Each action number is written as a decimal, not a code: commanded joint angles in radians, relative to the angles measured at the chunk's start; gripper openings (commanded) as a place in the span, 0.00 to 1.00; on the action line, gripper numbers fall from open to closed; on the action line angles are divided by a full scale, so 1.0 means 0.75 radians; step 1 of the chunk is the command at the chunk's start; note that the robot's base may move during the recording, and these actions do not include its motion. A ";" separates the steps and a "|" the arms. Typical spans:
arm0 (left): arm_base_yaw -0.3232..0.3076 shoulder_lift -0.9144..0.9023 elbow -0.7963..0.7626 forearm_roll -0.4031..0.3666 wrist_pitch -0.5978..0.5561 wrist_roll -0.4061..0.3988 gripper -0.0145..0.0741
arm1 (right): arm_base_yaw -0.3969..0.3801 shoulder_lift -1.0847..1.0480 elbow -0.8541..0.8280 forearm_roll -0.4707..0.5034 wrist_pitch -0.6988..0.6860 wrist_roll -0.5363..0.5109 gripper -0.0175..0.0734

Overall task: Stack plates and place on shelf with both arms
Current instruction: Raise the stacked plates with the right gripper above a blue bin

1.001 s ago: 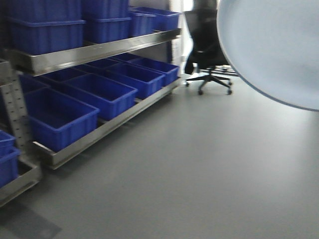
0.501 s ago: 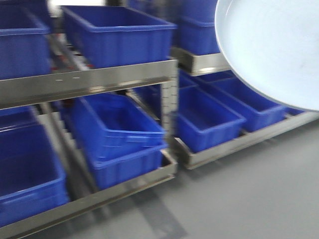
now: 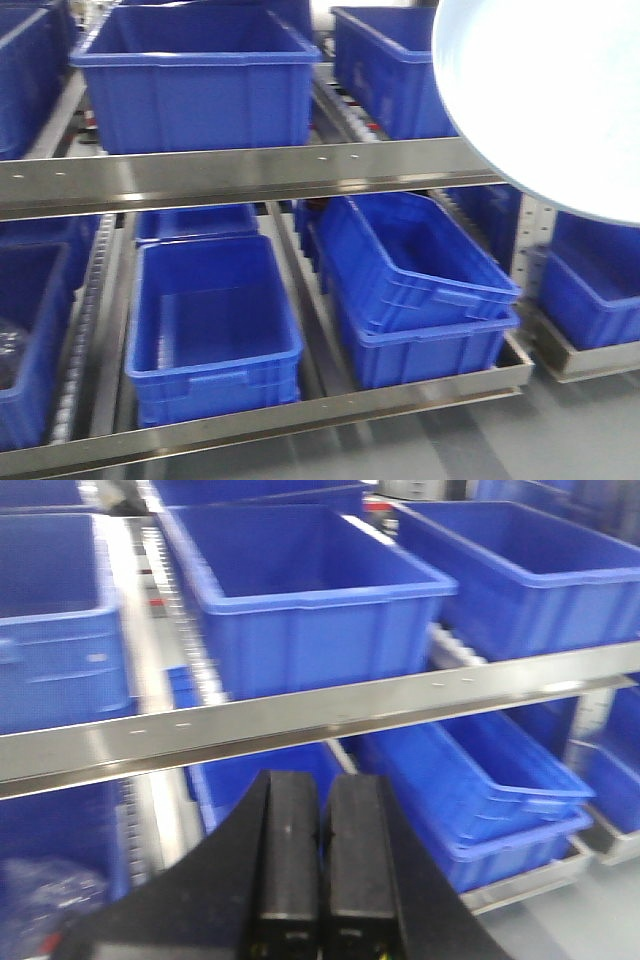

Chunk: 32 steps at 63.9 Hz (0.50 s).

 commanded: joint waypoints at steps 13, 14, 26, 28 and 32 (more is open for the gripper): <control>0.000 0.008 -0.039 -0.011 -0.123 -0.006 0.26 | -0.007 0.004 -0.040 0.011 -0.123 -0.005 0.25; 0.000 0.008 -0.039 -0.011 -0.123 -0.006 0.26 | -0.007 0.004 -0.040 0.011 -0.123 -0.005 0.25; 0.000 0.008 -0.039 -0.011 -0.123 -0.006 0.26 | -0.007 0.004 -0.040 0.011 -0.123 -0.005 0.25; 0.000 0.008 -0.039 -0.011 -0.123 -0.006 0.26 | -0.007 0.004 -0.040 0.011 -0.123 -0.005 0.25; 0.000 0.008 -0.039 -0.011 -0.123 -0.006 0.26 | -0.007 0.004 -0.040 0.011 -0.123 -0.005 0.25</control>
